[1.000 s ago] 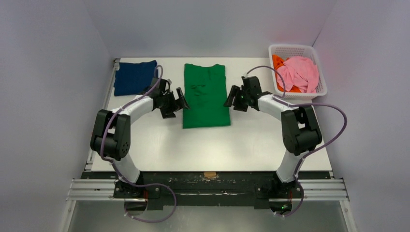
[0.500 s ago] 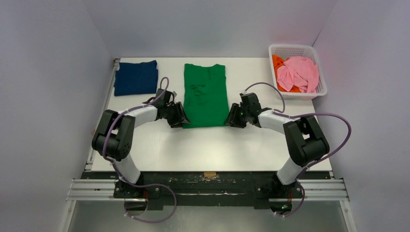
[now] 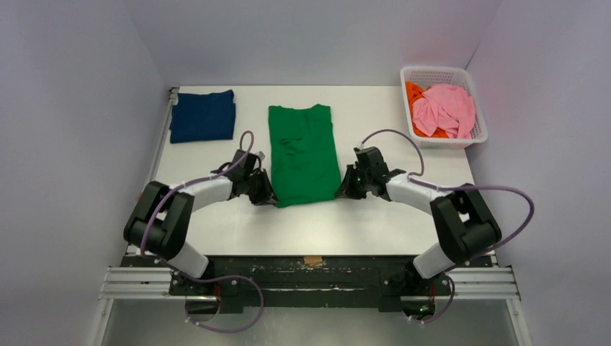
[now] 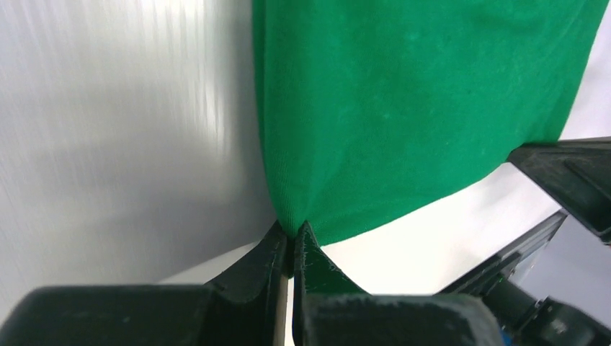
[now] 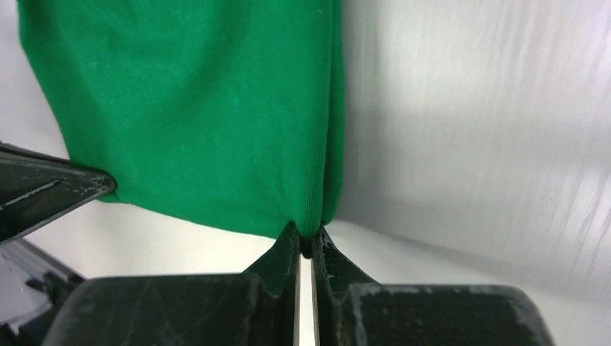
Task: Fold and stack the t-shirts
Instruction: Grab one side of the 2/3 rectangular tshirt with both arms, then fold the long partially folded tshirt into a neat square
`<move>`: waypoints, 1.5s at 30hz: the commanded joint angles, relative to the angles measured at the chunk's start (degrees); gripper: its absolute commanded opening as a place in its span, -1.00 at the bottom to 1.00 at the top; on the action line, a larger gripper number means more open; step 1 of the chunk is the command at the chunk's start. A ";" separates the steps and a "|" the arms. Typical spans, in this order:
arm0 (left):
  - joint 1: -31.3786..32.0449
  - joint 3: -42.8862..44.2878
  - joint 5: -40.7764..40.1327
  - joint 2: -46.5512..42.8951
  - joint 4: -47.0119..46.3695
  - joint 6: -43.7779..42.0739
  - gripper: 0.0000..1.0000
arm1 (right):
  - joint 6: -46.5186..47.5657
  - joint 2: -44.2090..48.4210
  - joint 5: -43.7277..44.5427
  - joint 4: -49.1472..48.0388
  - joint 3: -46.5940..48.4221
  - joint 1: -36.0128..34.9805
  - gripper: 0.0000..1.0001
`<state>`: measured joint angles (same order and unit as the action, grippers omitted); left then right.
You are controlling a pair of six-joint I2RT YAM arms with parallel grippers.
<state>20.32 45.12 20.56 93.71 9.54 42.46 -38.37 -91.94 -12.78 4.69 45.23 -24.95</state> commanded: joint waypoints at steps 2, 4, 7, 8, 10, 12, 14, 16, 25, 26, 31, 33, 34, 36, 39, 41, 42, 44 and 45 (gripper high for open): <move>4.11 -9.54 -0.47 -15.05 3.41 1.54 -1.00 | 0.55 12.67 -0.50 7.47 -5.06 -5.59 -1.00; 5.44 -12.70 -1.06 -22.28 5.43 2.56 -1.00 | 0.68 17.73 -0.24 11.85 -6.45 -6.59 -1.00; 6.38 -14.64 -0.09 -32.25 8.24 3.37 -1.00 | 0.87 25.98 -0.84 15.77 -6.98 -6.82 -1.00; 6.41 -14.64 0.88 -34.77 8.30 3.12 -1.00 | 1.11 27.94 -1.03 16.13 -6.50 -6.80 -1.00; 6.40 -13.52 1.77 -38.29 8.33 3.05 -1.00 | 1.67 30.27 -0.50 17.18 -4.89 -6.78 -1.00; 6.21 -10.68 1.60 -38.80 8.97 1.91 -1.00 | 1.94 30.72 -0.32 17.46 -2.40 -6.78 -1.00; 5.35 -6.81 1.24 -36.75 10.22 0.88 -1.00 | 1.38 29.65 2.05 17.69 0.71 -6.62 -1.00; 3.34 -3.29 1.52 -33.44 9.52 0.63 -1.00 | 1.32 27.39 4.70 16.48 4.95 -6.41 -1.00; -6.83 13.65 2.76 -14.91 9.33 -1.56 -1.00 | 2.01 9.06 -0.76 8.00 20.24 3.04 -1.00; -7.32 15.81 2.97 -12.76 9.73 -1.92 -1.00 | 2.39 6.29 -1.50 7.53 21.96 4.00 -1.00; -9.27 25.58 2.12 -3.19 12.14 -2.81 -1.00 | 3.76 -4.41 -6.55 6.89 31.44 7.22 -1.00; -10.15 28.44 1.08 0.02 12.21 -2.81 -1.00 | 4.00 -8.58 -7.49 6.94 35.16 7.89 -1.00; -10.61 30.21 0.67 2.11 12.56 -2.88 -1.00 | 3.96 -10.74 -7.60 7.27 36.82 8.33 -1.00; -11.34 35.05 0.34 6.83 13.95 -3.04 -1.00 | 3.77 -14.52 -7.62 6.71 40.12 8.94 -1.00; -11.78 43.05 0.54 15.29 16.25 -3.56 -0.96 | 3.03 -20.71 -6.75 5.98 44.94 9.87 -1.00; -11.88 48.74 0.35 20.96 18.38 -4.08 -0.78 | 3.58 -25.49 -4.15 5.15 49.56 10.38 -0.90; -12.07 51.88 0.22 23.94 19.75 -4.24 -0.63 | 3.94 -28.65 -3.75 5.64 52.45 10.76 -0.74; -12.90 58.04 0.41 28.95 22.15 -4.31 -0.06 | 4.71 -36.22 -6.09 6.23 59.95 11.43 -0.21; -13.27 61.50 0.58 31.87 23.17 -4.59 0.28 | 4.77 -39.15 -6.89 8.46 64.16 11.76 0.18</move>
<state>8.82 96.29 21.67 118.48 27.16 39.24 -35.59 -122.15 -18.90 12.75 97.10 -14.98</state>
